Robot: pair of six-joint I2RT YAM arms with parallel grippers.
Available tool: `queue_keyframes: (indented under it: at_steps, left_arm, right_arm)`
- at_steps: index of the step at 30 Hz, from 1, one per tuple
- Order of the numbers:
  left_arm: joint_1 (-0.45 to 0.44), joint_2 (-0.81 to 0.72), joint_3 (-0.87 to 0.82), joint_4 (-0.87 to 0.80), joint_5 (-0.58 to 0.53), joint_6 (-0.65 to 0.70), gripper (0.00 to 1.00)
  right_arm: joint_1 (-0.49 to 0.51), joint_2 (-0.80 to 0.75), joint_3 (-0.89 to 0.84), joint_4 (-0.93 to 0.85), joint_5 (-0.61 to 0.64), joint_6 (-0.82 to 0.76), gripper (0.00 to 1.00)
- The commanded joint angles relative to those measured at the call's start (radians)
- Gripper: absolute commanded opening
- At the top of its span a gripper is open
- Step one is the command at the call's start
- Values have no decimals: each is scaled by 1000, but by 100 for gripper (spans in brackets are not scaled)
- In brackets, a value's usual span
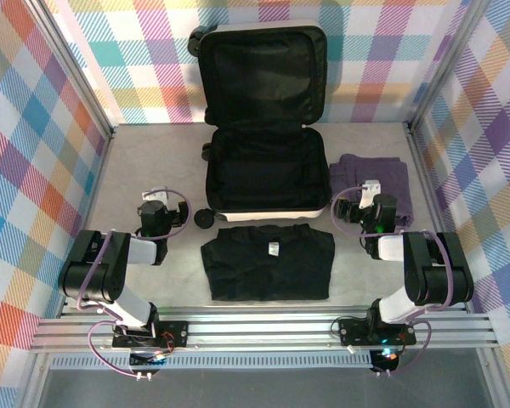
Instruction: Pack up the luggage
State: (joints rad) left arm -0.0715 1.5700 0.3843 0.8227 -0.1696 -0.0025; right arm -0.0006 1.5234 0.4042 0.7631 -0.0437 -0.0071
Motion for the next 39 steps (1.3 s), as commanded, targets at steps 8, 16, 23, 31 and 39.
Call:
queue_keyframes:
  at_steps: [8, 16, 23, 31, 39]
  left_arm:
    - [-7, 9, 21, 48, -8, 18, 100]
    - [-7, 7, 20, 47, -6, 19, 100]
    - [-7, -154, -7, -32, -72, -3, 100]
    - [-17, -582, 53, -318, -120, -60, 100]
    - [-21, -653, 329, -744, -42, -208, 100]
  right_arm:
    - [-4, 7, 21, 31, -22, 15, 99]
    - [-5, 7, 21, 33, -22, 15, 99]
    - [-5, -75, 24, -35, -66, -2, 99]
    - [-5, -400, 88, -315, 99, 47, 99]
    - [-3, -564, 379, -865, 106, 141, 99]
